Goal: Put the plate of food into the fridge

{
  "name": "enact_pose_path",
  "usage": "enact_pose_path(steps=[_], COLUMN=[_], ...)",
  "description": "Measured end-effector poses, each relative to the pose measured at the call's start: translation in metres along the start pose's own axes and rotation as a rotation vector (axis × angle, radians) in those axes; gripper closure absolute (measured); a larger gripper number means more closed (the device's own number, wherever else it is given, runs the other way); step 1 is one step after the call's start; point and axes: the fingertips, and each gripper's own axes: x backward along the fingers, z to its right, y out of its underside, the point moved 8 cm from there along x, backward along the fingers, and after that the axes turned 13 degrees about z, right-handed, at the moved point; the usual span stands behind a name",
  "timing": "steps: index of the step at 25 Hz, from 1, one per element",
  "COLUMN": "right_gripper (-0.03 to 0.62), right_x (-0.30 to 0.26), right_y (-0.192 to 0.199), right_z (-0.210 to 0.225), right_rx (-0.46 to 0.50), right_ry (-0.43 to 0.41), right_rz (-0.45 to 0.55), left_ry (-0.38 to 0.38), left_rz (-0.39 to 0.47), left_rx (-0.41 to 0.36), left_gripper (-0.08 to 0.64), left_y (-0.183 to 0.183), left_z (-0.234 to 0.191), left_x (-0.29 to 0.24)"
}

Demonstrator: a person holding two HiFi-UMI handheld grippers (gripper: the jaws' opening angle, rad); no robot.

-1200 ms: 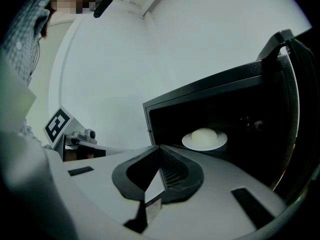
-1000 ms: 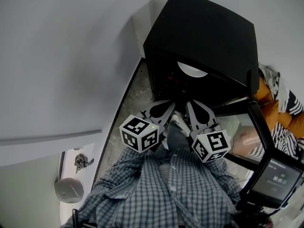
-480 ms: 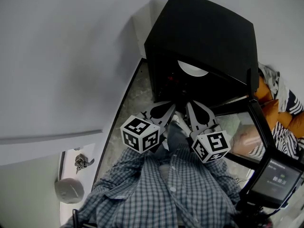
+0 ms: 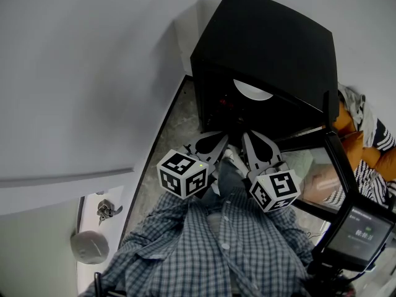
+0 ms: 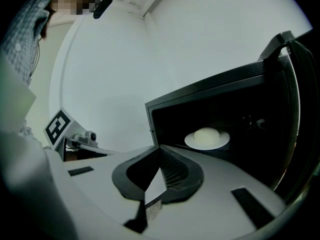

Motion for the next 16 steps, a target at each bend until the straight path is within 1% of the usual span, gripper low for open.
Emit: enact_pose_path(steps=[9,13,16], right_gripper=[0.586,0.586,0.586], right_x=[-0.002,-0.016,-0.017], right_y=[0.0,0.001,0.005], right_z=[-0.001,-0.006,-0.005], right_rx=[0.002,0.005,0.0], right_ry=[-0.008,-0.061,-0.083], right_rz=[-0.005,0.001,0.002], left_ry=[0.005,-0.034,-0.059], left_rz=[0.008,0.038,0.048], left_rx=[0.003,-0.012,-0.021], left_gripper=[0.554,0.554,0.554], left_y=[-0.002,-0.009,-0.007], left_z=[0.0,-0.007,-0.008], left_x=[0.0,0.006,0.008])
